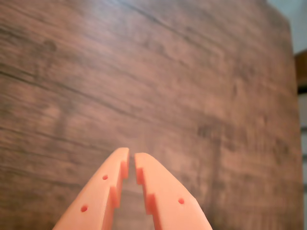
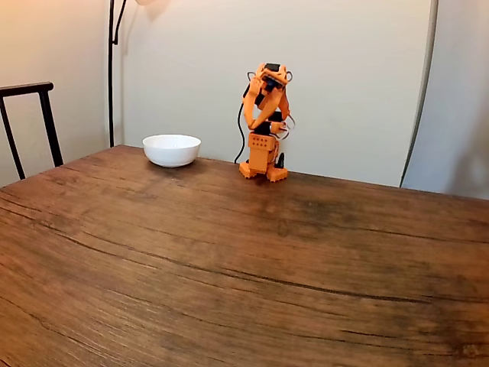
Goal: Grasp the cube and drop it in the bowl
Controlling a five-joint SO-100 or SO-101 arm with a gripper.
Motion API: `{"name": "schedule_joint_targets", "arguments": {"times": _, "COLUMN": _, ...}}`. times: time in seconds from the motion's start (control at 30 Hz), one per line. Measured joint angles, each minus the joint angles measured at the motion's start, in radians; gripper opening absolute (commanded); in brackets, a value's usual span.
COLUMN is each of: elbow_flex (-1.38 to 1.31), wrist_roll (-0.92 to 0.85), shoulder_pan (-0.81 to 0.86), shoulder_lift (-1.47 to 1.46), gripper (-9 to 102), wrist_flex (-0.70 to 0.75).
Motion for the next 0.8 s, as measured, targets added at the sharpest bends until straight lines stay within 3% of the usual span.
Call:
{"name": "schedule_joint_targets", "arguments": {"times": 0.4, "elbow_flex": 0.328, "wrist_roll": -0.038, "shoulder_pan": -0.114, "shoulder_lift": -0.006, "gripper": 0, "wrist_flex": -0.331}}
{"name": "schedule_joint_targets", "arguments": {"times": 0.8, "elbow_flex": 0.528, "wrist_roll": -0.086, "shoulder_pan": 0.003, "shoulder_lift": -0.003, "gripper": 0, "wrist_flex": -0.354}}
